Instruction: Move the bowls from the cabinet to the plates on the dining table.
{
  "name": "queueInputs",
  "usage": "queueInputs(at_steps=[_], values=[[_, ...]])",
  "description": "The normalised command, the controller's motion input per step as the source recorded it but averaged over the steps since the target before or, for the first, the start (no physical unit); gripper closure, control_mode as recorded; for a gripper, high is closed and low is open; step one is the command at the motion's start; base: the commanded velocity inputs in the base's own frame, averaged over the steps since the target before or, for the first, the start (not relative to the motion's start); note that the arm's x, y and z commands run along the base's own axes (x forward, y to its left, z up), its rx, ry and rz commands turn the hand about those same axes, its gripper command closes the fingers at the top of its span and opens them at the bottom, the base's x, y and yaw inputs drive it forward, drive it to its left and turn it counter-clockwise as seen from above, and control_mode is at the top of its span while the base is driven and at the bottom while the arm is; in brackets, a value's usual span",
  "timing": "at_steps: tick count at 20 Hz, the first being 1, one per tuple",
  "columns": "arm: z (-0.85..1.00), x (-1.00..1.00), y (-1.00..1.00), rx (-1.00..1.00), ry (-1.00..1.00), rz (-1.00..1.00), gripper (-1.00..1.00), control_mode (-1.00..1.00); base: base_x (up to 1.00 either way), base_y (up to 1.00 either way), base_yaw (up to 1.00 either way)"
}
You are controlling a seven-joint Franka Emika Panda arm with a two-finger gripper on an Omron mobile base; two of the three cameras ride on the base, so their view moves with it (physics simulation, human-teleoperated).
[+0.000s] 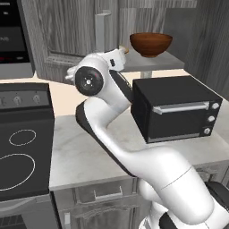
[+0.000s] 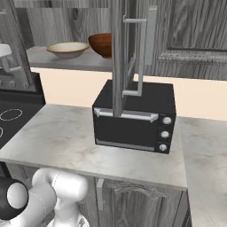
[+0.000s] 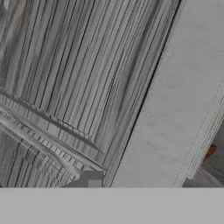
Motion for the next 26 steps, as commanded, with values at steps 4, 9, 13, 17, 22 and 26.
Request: queueInputs(at_steps=[4, 9, 13, 17, 22, 26], values=[[0.00, -0.74, 0.64, -0.10, -0.05, 0.06, 1.00, -1.00, 0.00, 0.00, 0.00], [-0.07, -0.83, 0.48, -0.10, -0.03, 0.09, 1.00, -1.00, 0.00, 0.00, 0.00], [-0.24, -0.58, 0.40, -0.08, 0.00, 0.07, -1.00, -1.00, 0.00, 0.00, 0.00], [-0.26, -0.22, 0.12, -0.02, 0.06, 0.02, -1.00, -1.00, 0.00, 0.00, 0.00], [-0.09, -0.51, 0.00, 0.00, -0.03, 0.04, -1.00, -1.00, 0.00, 0.00, 0.00], [0.02, -0.96, -0.03, 0.00, -0.18, 0.07, -1.00, -1.00, 0.00, 0.00, 0.00]])
